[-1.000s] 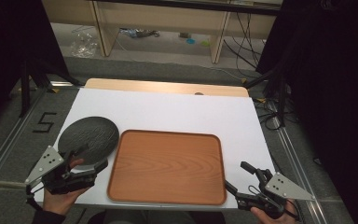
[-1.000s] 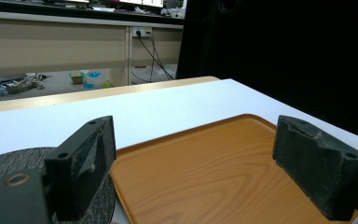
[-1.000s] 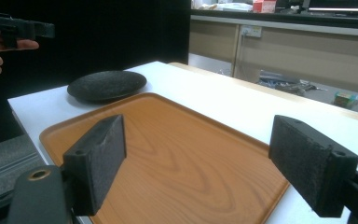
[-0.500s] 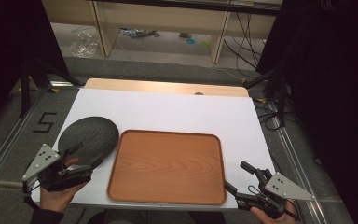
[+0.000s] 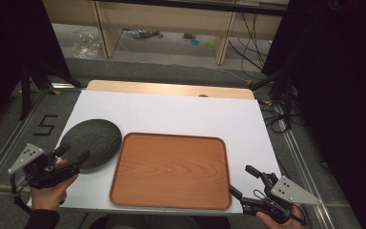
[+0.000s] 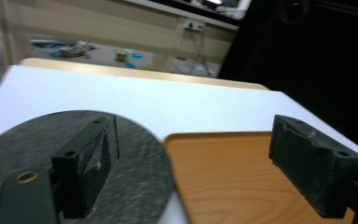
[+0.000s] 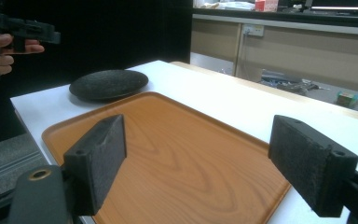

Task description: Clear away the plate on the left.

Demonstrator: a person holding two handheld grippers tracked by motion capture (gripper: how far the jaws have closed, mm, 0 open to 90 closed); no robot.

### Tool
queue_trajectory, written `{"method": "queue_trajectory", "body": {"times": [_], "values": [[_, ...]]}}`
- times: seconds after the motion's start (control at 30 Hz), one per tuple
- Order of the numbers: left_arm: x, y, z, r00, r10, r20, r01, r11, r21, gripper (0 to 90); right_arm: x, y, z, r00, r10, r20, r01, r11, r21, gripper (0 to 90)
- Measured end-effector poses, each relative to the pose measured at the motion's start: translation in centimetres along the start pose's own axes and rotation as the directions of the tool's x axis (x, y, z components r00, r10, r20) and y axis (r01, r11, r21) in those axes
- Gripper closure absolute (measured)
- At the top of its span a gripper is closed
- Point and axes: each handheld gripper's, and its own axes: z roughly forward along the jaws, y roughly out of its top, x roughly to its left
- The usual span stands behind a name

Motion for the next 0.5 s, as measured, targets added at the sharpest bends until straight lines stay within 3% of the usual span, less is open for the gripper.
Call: {"method": "queue_trajectory", "body": {"times": [0.07,0.1,0.13,0.43,0.5], "values": [[1.2,0.0,-0.1,0.9978,-0.064,-0.016,0.064,0.9980,0.001,15.9,0.0,0.0,0.0,1.0000,-0.003,0.001,0.003,1.0000,-0.002,20.3],[1.2,0.0,-0.1,0.9978,-0.064,-0.016,0.064,0.9980,0.001,16.1,0.0,0.0,0.0,1.0000,-0.003,0.001,0.003,1.0000,-0.002,20.3],[1.7,0.0,-0.1,0.9960,-0.089,-0.005,0.089,0.9960,-0.003,16.1,0.0,0.0,0.0,1.0000,-0.003,0.000,0.003,1.0000,-0.002,20.4],[3.9,-0.2,0.3,0.9883,-0.142,-0.056,0.144,0.9888,0.040,16.2,0.0,0.0,0.0,1.0000,-0.002,0.000,0.002,1.0000,-0.005,20.5],[4.5,-0.3,0.3,0.9810,-0.175,-0.084,0.180,0.9817,0.061,16.5,0.0,0.0,0.0,1.0000,-0.003,-0.002,0.003,1.0000,-0.004,20.5]]}}
